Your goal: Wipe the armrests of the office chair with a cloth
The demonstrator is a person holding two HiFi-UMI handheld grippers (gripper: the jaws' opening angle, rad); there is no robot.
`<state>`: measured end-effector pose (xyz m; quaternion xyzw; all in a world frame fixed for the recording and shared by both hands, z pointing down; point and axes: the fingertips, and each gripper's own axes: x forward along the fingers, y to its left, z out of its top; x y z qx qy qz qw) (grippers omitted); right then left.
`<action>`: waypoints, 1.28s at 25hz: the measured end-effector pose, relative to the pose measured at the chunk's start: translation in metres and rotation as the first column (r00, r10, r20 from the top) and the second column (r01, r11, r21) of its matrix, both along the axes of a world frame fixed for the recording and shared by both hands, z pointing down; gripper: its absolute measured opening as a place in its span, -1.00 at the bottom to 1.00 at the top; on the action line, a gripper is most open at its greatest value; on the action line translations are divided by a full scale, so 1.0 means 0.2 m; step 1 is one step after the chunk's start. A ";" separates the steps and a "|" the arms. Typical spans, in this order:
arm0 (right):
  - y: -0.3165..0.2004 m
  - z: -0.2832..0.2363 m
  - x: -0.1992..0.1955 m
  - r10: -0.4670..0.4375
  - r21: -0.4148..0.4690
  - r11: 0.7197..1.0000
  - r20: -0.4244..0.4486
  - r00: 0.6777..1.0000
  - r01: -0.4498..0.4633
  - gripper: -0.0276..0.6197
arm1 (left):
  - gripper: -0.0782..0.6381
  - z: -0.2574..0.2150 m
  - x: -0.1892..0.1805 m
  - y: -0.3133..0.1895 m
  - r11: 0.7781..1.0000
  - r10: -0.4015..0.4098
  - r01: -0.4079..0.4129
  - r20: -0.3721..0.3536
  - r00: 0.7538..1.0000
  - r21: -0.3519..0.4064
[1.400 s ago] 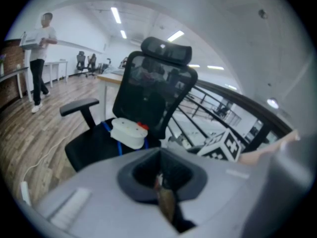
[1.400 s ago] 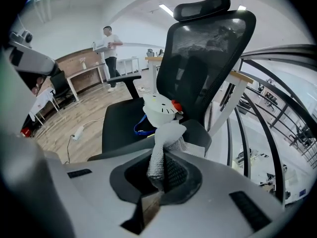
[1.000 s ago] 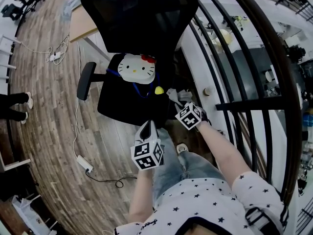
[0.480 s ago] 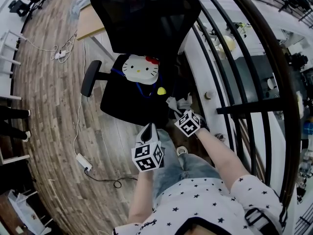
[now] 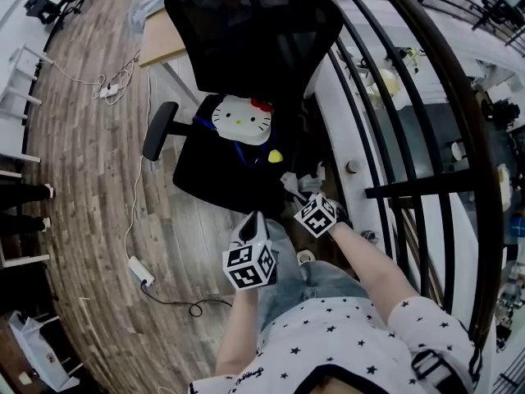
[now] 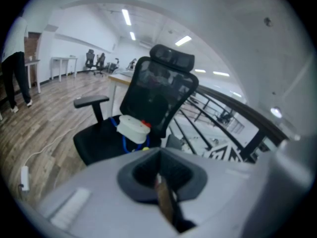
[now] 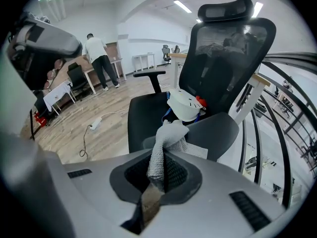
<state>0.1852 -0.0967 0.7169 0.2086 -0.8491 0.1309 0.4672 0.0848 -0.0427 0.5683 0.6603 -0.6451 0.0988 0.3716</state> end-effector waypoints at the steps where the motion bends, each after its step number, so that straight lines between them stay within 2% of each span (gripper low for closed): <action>1: 0.01 0.00 0.00 -0.005 -0.001 1.000 0.002 1.000 0.005 -0.83 | -0.77 0.00 0.00 0.00 1.000 -0.002 0.002 0.001 1.000 0.002; 9: 0.08 0.00 -0.01 -0.038 -0.019 0.999 0.010 0.999 0.038 -0.83 | -0.77 -0.01 0.00 0.01 1.000 -0.018 0.018 -0.002 1.000 0.008; 14: 0.16 0.01 -0.01 -0.100 -0.035 0.994 -0.003 0.995 0.100 -0.83 | -0.77 -0.03 0.00 0.01 1.000 -0.024 0.024 -0.001 1.000 0.010; 24: 0.15 -0.03 0.00 -0.069 -0.022 0.997 0.025 0.997 0.069 -0.83 | -0.77 -0.06 0.01 0.03 0.999 -0.035 0.035 0.015 0.999 0.023; 32: 0.14 -0.22 0.03 -0.033 0.040 0.999 0.128 0.991 0.028 -0.83 | -0.77 -0.13 0.02 0.13 0.994 -0.096 0.095 0.024 0.995 0.054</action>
